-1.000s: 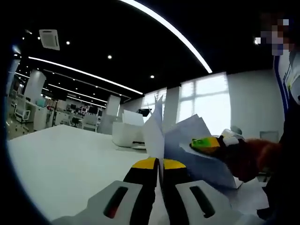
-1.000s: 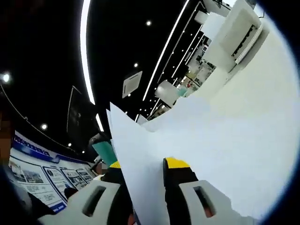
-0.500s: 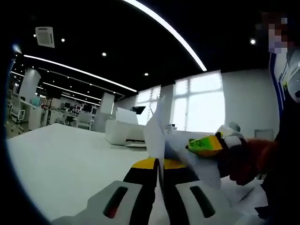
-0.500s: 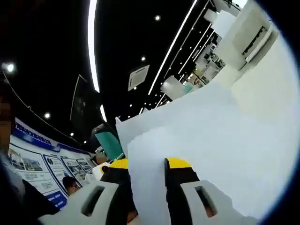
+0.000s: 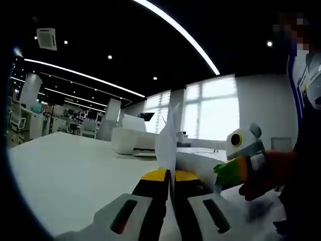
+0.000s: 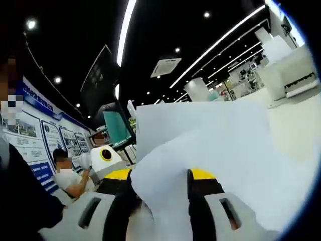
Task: Organize the stack of printing papers by aligning and flattening the scattered papers on the table
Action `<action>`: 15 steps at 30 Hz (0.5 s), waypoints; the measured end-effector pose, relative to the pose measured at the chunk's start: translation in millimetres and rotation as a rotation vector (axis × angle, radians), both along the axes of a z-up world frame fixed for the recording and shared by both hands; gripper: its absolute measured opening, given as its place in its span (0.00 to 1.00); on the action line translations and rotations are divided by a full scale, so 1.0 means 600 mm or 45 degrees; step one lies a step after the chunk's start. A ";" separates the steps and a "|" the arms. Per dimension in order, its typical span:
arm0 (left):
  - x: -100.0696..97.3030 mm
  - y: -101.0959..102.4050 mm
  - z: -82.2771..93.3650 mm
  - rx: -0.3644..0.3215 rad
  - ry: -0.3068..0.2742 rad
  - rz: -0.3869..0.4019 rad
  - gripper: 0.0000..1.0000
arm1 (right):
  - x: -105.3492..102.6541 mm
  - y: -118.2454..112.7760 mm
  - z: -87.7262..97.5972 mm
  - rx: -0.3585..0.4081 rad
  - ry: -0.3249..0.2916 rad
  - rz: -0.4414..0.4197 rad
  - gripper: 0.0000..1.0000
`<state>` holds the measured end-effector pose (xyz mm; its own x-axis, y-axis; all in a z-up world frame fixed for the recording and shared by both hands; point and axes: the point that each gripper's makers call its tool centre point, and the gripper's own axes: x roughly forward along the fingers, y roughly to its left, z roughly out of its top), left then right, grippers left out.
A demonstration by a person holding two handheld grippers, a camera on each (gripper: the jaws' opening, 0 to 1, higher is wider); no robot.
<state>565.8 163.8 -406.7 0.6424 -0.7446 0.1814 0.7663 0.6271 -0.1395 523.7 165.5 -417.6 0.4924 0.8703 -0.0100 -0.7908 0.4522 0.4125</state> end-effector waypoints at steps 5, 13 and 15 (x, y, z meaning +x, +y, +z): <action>-0.001 -0.002 -0.001 0.008 0.000 0.000 0.07 | -0.004 0.009 -0.005 -0.051 -0.010 0.006 0.50; -0.004 -0.006 -0.002 0.028 -0.007 -0.006 0.07 | 0.001 0.011 -0.011 -0.058 0.015 0.011 0.54; -0.003 -0.004 -0.002 0.025 -0.009 -0.003 0.07 | 0.001 0.008 -0.011 -0.035 0.050 0.014 0.51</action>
<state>564.0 161.2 -408.0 0.6393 -0.7496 0.1712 0.7687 0.6279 -0.1215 524.6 170.1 -423.9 0.4817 0.8748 -0.0527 -0.7793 0.4551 0.4308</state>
